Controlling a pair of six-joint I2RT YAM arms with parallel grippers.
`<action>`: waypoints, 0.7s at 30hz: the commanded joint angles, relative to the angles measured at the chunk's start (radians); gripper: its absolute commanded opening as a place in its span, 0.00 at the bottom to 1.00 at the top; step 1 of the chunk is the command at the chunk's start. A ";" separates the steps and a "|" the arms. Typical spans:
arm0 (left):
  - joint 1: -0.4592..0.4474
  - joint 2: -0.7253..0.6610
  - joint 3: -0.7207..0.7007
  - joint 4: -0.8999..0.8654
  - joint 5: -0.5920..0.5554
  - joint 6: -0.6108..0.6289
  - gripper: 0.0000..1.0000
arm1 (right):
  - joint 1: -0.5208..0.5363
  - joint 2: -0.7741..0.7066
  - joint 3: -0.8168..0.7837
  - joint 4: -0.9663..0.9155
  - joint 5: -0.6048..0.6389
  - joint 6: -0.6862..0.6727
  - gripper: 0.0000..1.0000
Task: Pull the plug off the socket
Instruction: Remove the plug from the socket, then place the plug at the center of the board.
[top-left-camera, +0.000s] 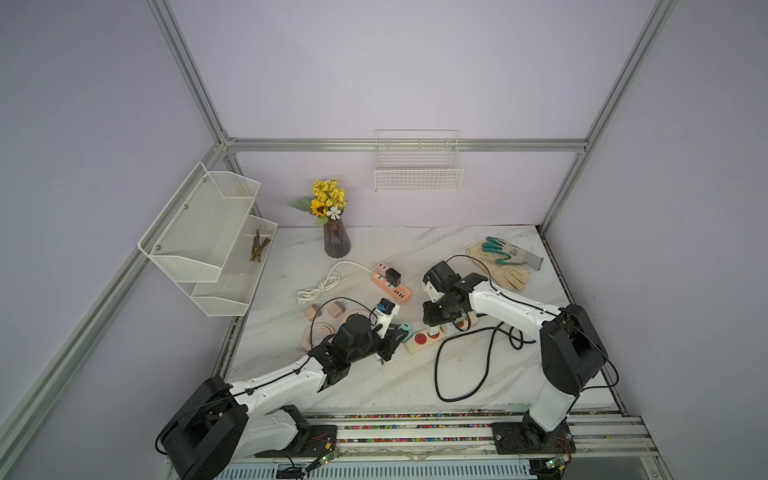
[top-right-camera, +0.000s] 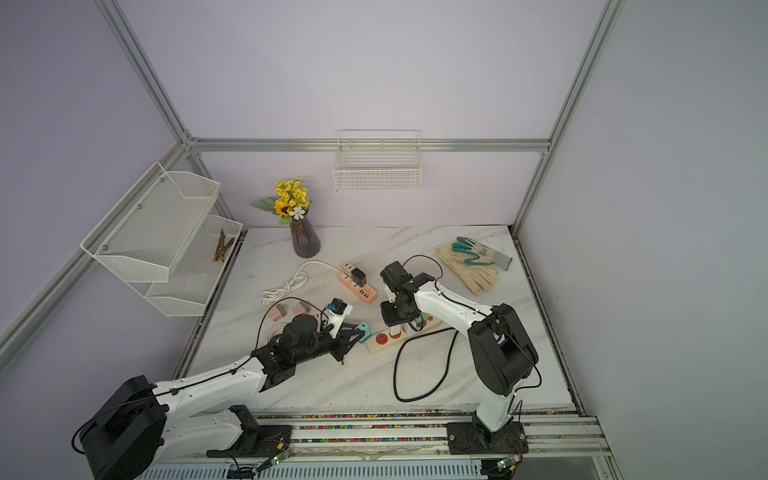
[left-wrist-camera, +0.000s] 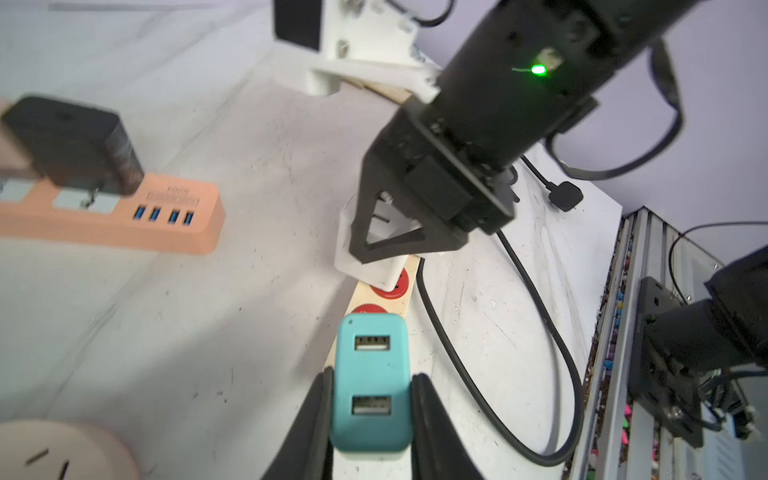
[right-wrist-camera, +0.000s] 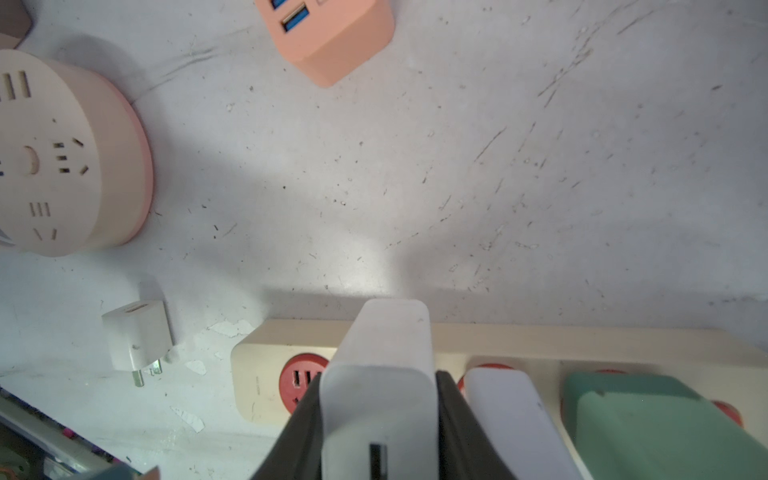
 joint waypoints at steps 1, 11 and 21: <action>0.028 0.052 0.065 -0.132 0.081 -0.197 0.00 | -0.032 0.100 -0.076 -0.036 0.028 0.049 0.00; 0.100 0.262 0.132 -0.188 0.307 -0.420 0.12 | -0.032 0.094 -0.062 -0.050 0.039 0.039 0.00; 0.127 0.182 0.157 -0.359 0.118 -0.333 0.55 | -0.031 0.084 -0.066 -0.045 0.037 0.045 0.00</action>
